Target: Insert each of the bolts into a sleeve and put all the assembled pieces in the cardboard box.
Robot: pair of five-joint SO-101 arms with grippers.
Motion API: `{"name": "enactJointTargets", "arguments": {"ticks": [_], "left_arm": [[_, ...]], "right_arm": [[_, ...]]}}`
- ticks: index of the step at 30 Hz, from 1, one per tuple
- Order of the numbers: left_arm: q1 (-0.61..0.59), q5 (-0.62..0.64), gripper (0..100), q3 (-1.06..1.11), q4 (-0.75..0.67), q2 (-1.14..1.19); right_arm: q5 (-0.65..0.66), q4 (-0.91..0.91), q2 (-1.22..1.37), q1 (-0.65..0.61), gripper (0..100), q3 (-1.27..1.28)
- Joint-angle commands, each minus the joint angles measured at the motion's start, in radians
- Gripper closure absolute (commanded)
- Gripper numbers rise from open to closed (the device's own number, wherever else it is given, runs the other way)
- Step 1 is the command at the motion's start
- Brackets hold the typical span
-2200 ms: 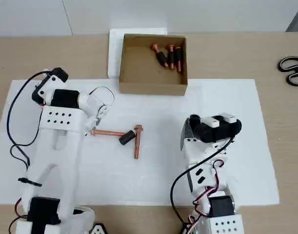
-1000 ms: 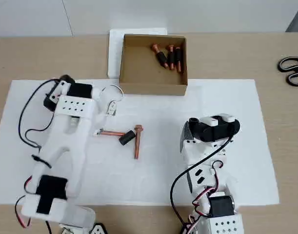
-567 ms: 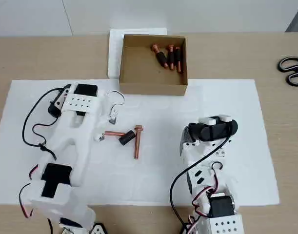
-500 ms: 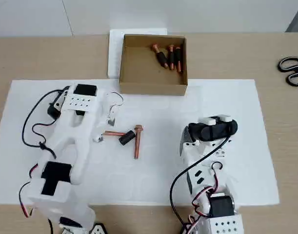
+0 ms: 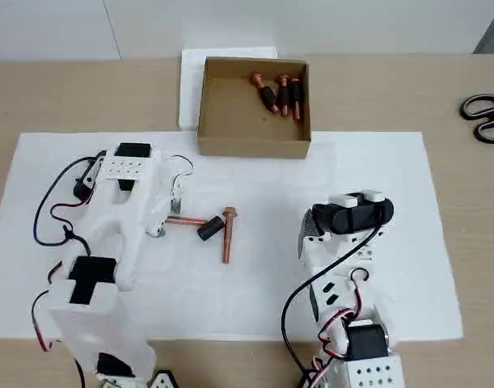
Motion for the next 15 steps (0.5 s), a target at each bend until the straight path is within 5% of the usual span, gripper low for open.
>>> {"name": "enactJointTargets", "arguments": {"ticks": [1,15], "left_arm": [[-0.008,0.005,97,-0.056,-0.048,0.032],[-0.006,0.006,99,-0.389,-0.040,0.023]], "right_arm": [[-0.003,0.002,-0.022,0.010,99.4,0.003],[-0.003,0.002,-0.021,0.012,99.4,0.003]]}}
